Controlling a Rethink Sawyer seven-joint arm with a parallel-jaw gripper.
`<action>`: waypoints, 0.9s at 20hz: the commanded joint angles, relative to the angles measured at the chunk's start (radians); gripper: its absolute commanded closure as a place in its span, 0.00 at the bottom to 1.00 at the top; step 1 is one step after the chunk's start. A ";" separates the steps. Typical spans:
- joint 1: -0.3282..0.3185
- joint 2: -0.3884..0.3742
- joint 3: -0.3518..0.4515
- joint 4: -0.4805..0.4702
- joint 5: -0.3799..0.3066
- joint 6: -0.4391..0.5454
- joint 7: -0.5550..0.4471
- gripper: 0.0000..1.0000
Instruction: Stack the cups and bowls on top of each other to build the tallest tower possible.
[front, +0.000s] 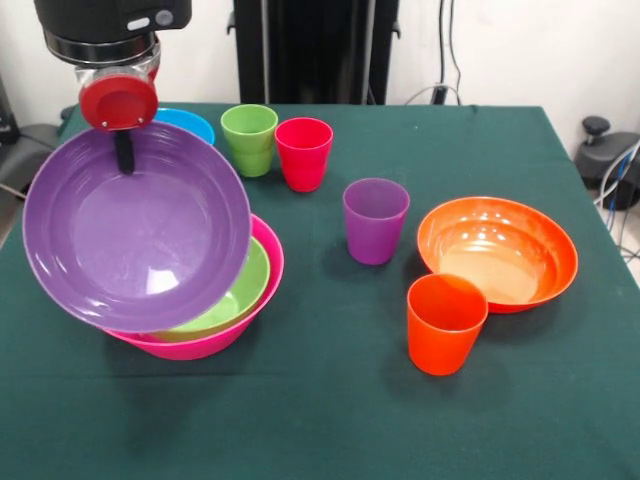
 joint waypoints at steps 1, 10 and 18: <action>0.012 0.006 0.112 0.143 -0.053 -0.081 -0.097 1.00; 0.026 -0.028 0.104 0.244 -0.048 -0.146 -0.061 1.00; 0.027 -0.021 0.102 0.254 -0.051 -0.170 -0.057 1.00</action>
